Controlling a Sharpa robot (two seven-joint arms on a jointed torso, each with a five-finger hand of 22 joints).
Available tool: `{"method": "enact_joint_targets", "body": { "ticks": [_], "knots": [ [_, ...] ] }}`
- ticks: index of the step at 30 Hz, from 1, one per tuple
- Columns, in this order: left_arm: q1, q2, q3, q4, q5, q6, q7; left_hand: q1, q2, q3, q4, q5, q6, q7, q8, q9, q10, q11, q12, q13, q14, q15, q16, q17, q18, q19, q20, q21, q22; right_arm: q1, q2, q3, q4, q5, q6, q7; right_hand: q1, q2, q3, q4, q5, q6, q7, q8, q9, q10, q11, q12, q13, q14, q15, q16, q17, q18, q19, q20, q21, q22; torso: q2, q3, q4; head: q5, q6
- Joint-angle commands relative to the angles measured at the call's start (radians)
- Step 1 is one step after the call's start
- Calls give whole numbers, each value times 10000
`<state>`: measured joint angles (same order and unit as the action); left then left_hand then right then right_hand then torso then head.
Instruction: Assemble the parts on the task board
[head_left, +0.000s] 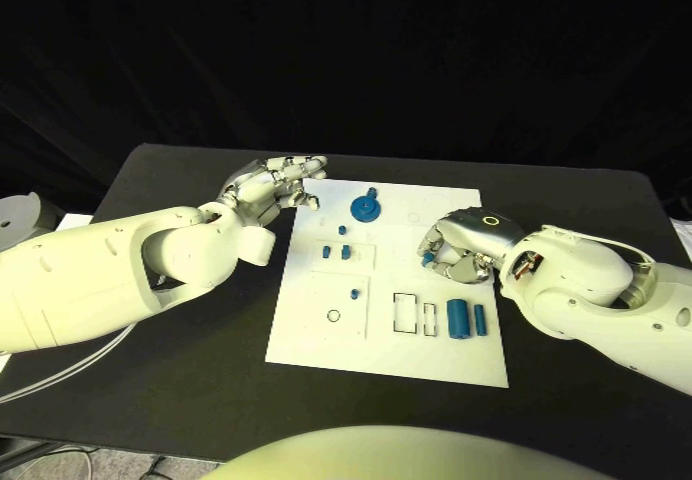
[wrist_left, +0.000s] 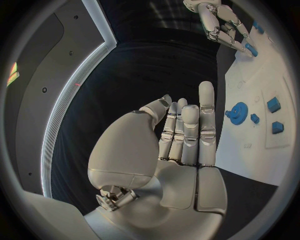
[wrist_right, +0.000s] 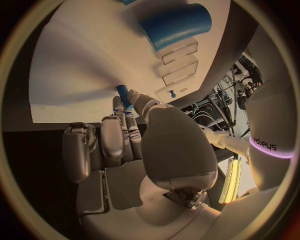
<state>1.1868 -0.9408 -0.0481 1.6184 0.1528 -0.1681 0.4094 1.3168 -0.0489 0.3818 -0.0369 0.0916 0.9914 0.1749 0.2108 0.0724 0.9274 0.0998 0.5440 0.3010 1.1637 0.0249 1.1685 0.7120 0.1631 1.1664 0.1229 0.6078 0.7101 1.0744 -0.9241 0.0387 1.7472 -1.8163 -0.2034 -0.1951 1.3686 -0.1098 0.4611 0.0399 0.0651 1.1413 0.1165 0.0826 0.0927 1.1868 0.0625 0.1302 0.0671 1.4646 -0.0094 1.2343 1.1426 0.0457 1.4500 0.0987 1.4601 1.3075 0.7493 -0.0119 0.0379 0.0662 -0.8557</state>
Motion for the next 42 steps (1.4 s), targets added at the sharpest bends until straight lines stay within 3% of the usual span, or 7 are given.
{"method": "enact_joint_targets", "body": {
  "ticks": [1,14,28,35,42],
  "knots": [
    [0,10,4,22,-52,207,34,-109,15,-20,-11,33,-83,17,33,-16,14,31,-51,-10,-40,5,-32,-9,190,-63,20,43,-9,-50,52,-35,9,-235,-134,-60,8,123,20,24,-60,103,-10,63,22,114,2,-52,2,358,-65,58,11,9,29,-54,37,825,-5,-5,-2,9,-9],
    [-1,34,4,-9,-52,222,15,-109,15,-20,-11,33,-83,17,33,-16,14,31,-51,-10,-40,5,-32,-9,190,-63,20,43,-9,-27,-156,-11,366,-115,-517,-41,61,211,52,8,-81,219,-40,90,61,221,-33,-104,2,358,-93,61,2,7,36,-80,43,836,-15,-6,3,-6,-20],
    [-1,75,1,-59,-52,243,-4,-116,25,-20,-10,37,-89,17,49,-16,29,29,-55,-35,-46,5,-30,-20,192,-71,23,44,-16,297,-471,136,1170,416,-760,56,73,216,56,-2,-78,230,-37,91,66,225,-33,-119,0,359,-96,67,8,7,36,-84,42,835,-9,-9,6,-2,3],
    [-2,77,-4,-53,-52,249,-7,-116,25,-20,-10,37,-89,17,49,-16,29,29,-55,-35,-46,5,-30,-20,192,-71,23,44,-16,293,-239,154,1544,822,-796,238,92,209,58,-20,-66,240,-24,87,72,227,-30,-145,-5,361,-97,75,16,6,39,-88,45,839,-5,-20,10,168,9],
    [-2,91,-5,-40,-52,254,-5,-116,25,-20,-10,37,-89,17,49,-16,29,29,-55,-35,-46,5,-30,-20,192,-71,23,44,-16,22,392,115,1634,934,-852,473,112,209,64,-39,-48,233,-3,73,74,221,-19,-180,-10,360,-94,75,11,5,38,-91,45,839,6,-11,5,377,-26]
  ]
}}
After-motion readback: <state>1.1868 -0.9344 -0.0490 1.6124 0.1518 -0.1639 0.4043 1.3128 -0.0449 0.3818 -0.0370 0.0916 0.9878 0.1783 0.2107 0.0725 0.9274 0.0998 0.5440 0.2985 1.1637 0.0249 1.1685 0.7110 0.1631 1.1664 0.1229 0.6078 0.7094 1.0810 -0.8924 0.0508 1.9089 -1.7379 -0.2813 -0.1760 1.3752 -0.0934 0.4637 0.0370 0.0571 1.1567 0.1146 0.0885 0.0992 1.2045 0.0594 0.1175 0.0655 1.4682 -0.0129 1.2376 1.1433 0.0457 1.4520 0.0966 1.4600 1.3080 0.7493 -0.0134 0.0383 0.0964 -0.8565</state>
